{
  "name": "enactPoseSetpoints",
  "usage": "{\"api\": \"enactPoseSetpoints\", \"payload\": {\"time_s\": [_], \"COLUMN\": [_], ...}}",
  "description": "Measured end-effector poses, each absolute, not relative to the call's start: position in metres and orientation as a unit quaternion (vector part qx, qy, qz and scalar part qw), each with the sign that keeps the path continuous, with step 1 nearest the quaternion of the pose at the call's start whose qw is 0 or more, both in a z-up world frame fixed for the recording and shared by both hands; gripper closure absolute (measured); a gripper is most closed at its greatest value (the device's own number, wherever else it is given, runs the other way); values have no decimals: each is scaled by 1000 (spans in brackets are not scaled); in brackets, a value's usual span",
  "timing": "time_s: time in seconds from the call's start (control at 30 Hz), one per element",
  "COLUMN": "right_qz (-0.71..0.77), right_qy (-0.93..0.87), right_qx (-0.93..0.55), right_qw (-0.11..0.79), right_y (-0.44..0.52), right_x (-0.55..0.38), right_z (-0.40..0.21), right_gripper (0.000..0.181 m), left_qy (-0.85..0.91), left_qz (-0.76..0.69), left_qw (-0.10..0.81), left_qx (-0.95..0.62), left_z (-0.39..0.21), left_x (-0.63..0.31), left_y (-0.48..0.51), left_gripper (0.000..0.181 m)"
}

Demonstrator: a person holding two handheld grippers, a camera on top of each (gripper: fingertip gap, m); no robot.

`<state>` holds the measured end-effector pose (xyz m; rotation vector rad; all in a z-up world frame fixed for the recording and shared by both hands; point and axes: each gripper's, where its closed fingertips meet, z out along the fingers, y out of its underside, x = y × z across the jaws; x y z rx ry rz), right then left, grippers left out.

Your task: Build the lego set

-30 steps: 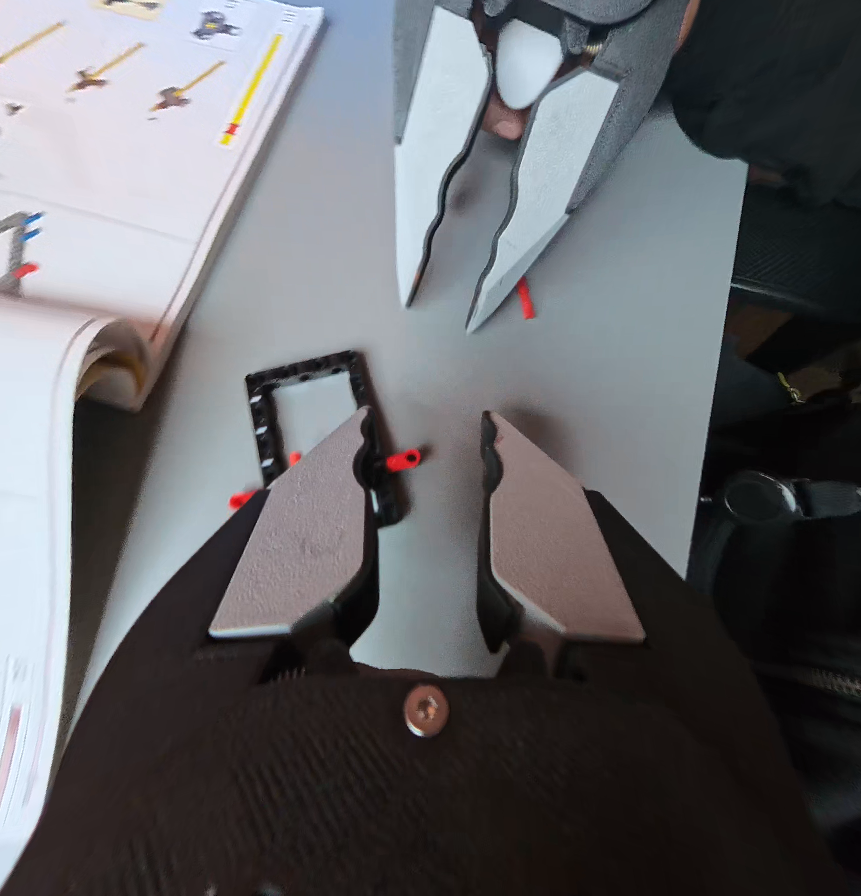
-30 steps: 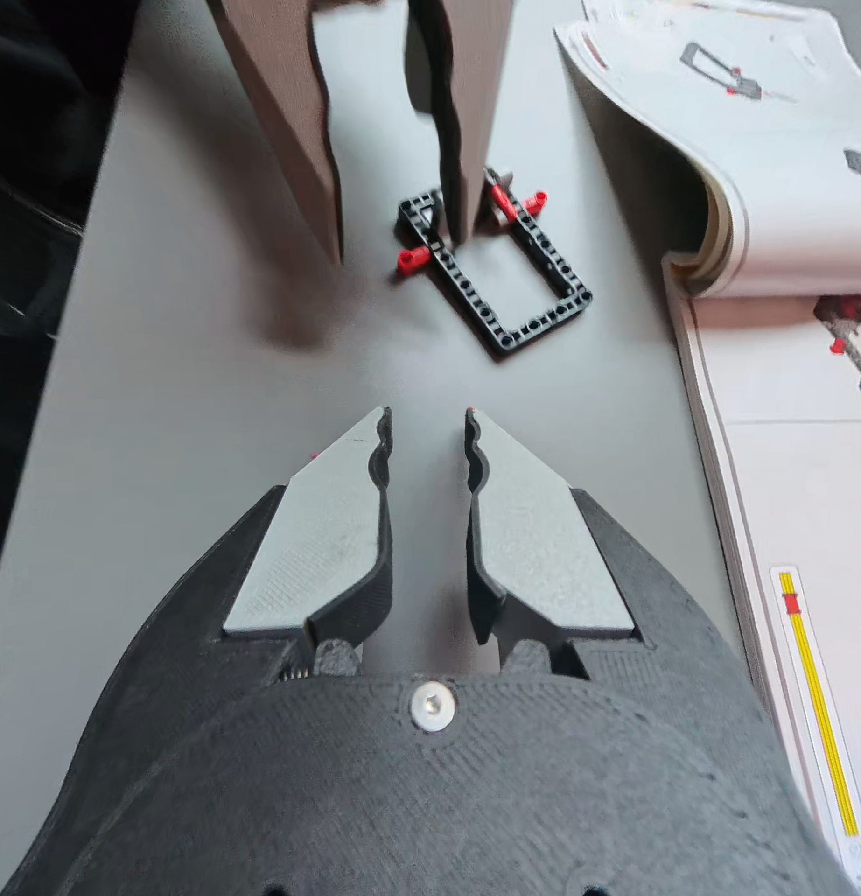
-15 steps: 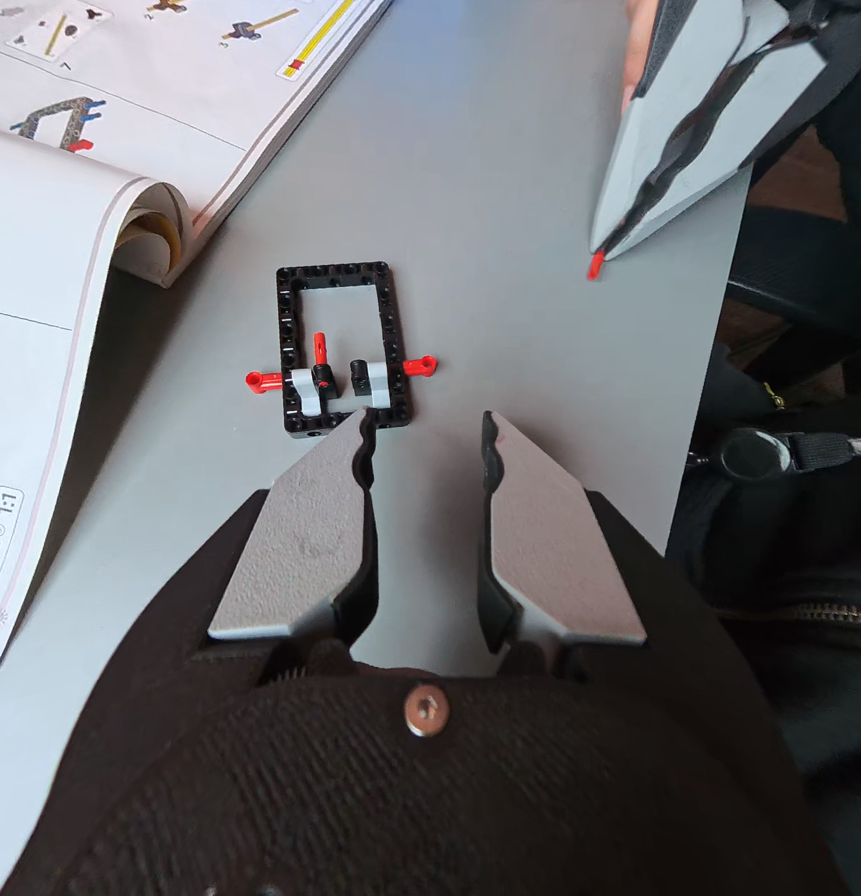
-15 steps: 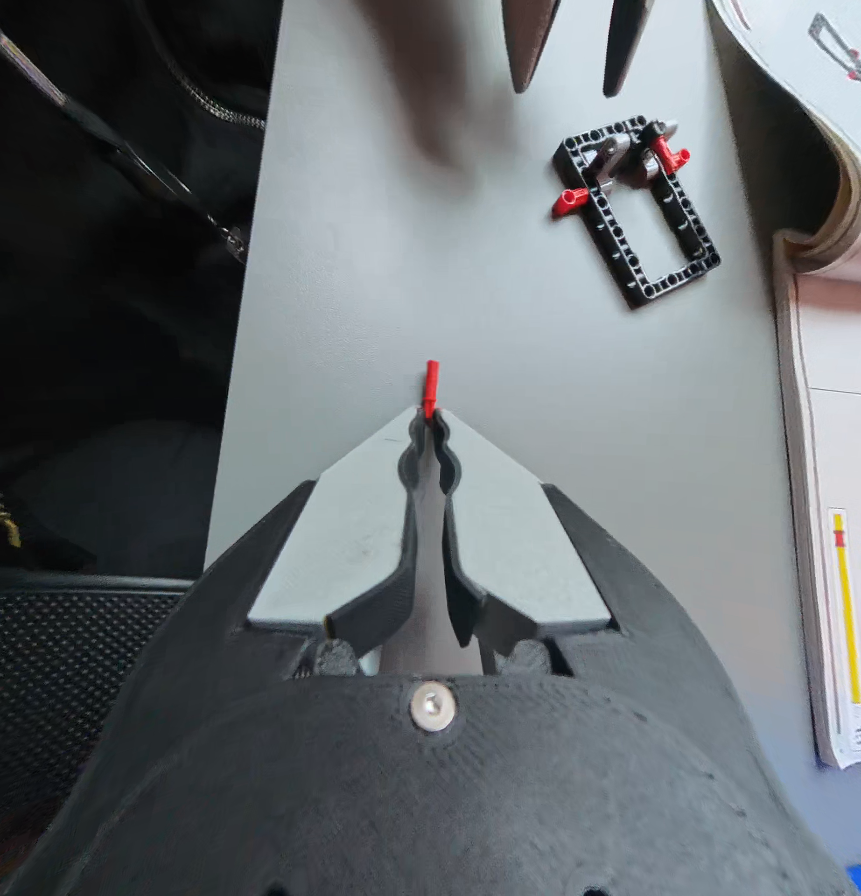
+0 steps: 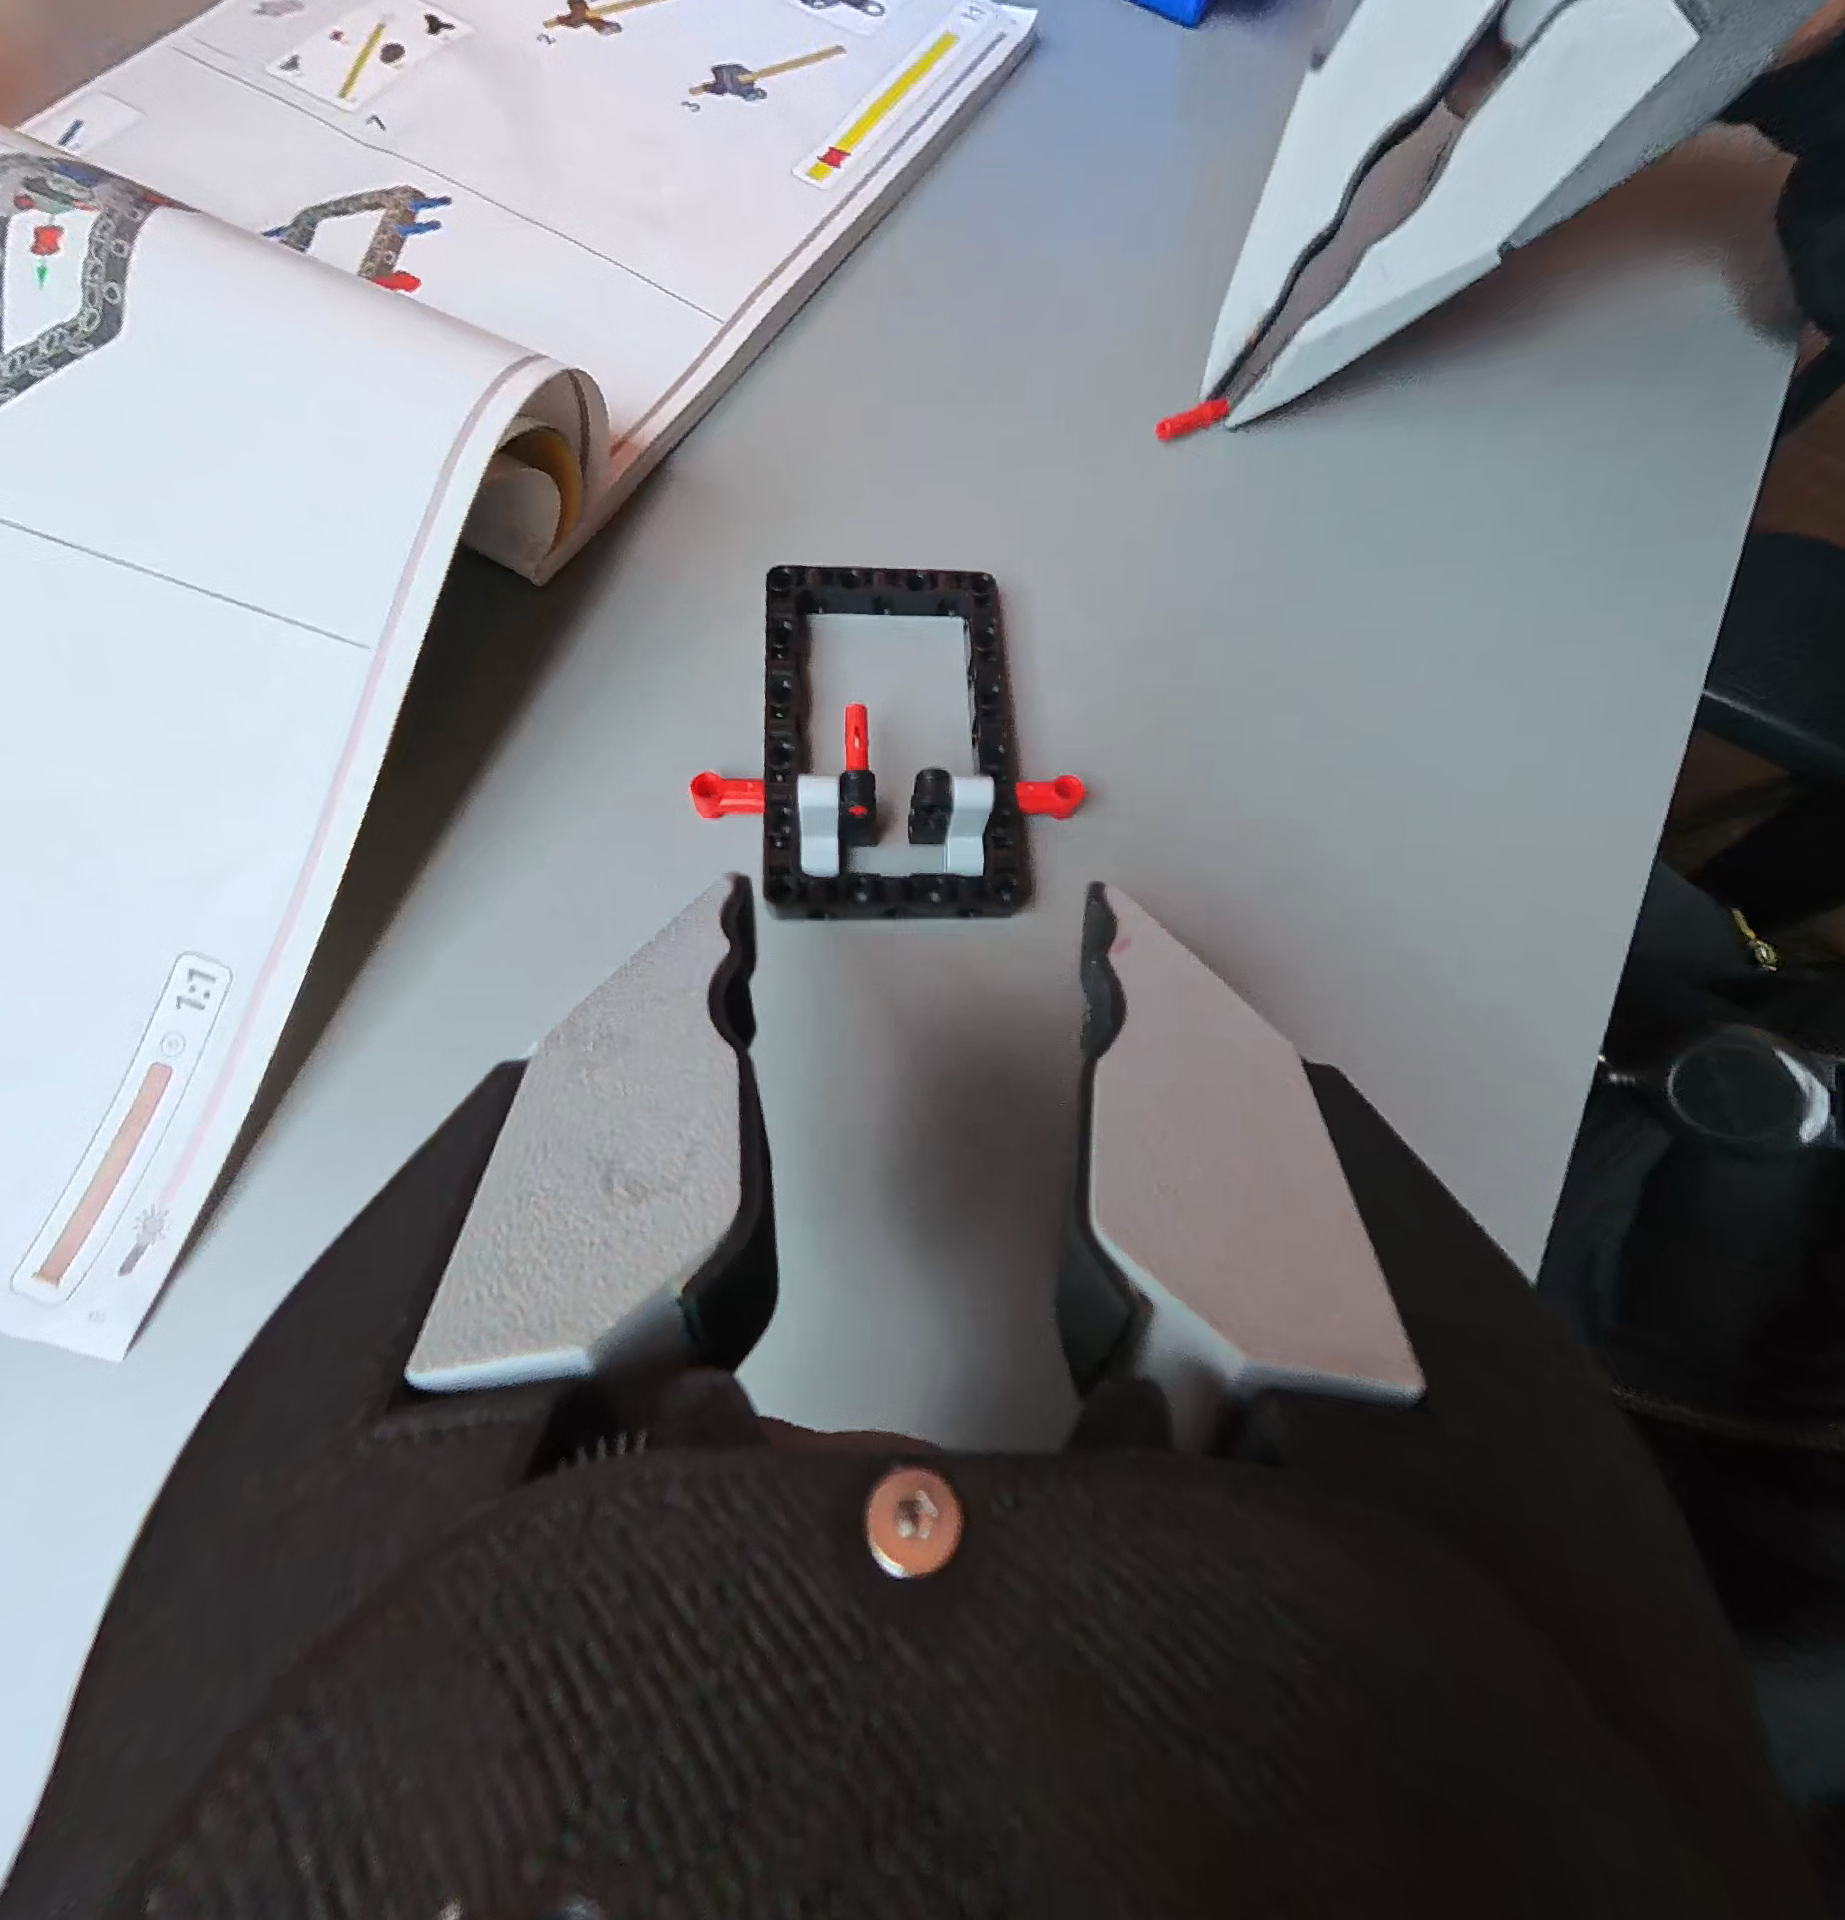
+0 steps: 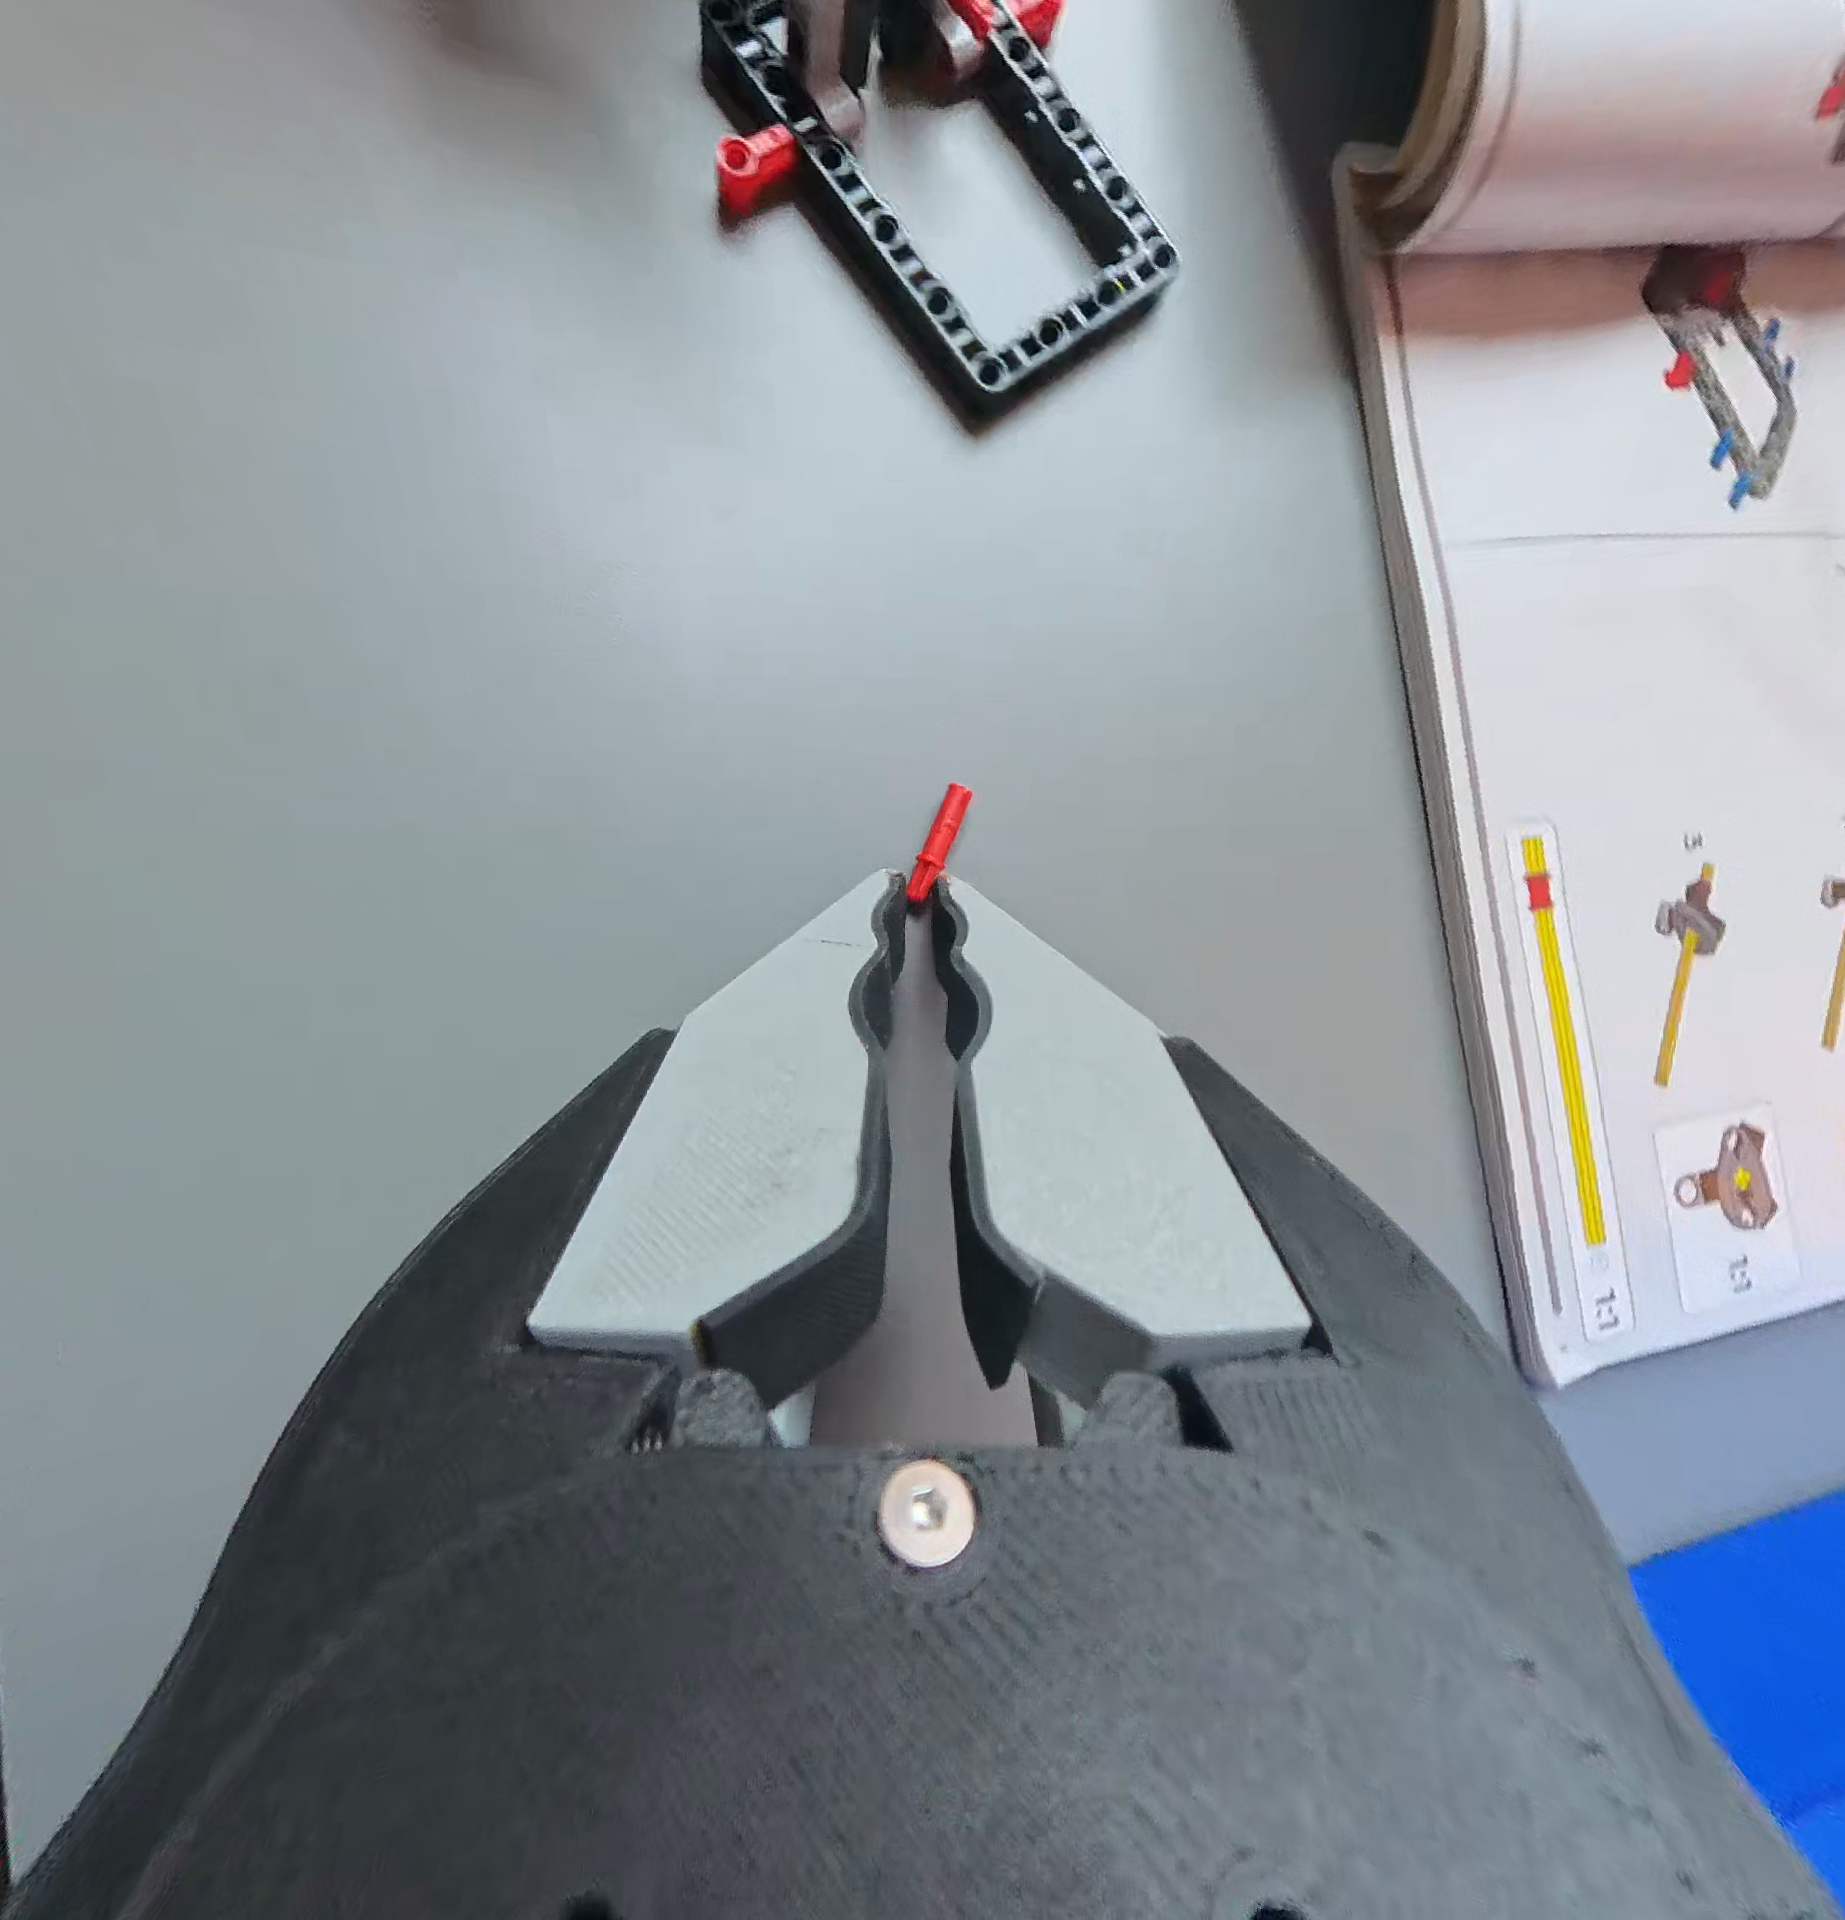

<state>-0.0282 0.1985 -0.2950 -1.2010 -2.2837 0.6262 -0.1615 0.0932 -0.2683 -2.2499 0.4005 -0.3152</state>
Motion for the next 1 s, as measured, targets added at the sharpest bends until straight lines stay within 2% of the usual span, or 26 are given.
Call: {"api": "enactPoseSetpoints", "payload": {"time_s": [0.2,0.3,0.37,0.43,0.53,0.7,0.8,1.0], "right_qz": [250,267,304,335,312,248,241,236], "right_qy": [-833,-831,-824,-828,-863,-900,-901,-901], "right_qx": [-436,-407,-372,-335,-270,-191,-174,-171], "right_qw": [231,270,300,300,291,303,317,322], "right_y": [196,192,175,151,129,121,120,121], "right_x": [-36,-57,-87,-119,-152,-168,-168,-168], "right_z": [-285,-268,-249,-241,-253,-272,-273,-277], "right_gripper": [161,165,175,173,166,173,181,177], "left_qy": [180,182,181,180,175,173,172,179], "left_qz": [-101,-99,-102,-91,-75,-73,-79,-86], "left_qw": [398,397,397,395,400,405,406,404], "left_qx": [-894,-894,-894,-896,-896,-895,-894,-893], "left_z": [-276,-279,-282,-285,-286,-285,-285,-285], "left_x": [-155,-152,-149,-149,-152,-153,-154,-152], "left_y": [109,114,116,118,121,124,126,129], "left_gripper": [113,114,115,116,120,126,128,129]}}
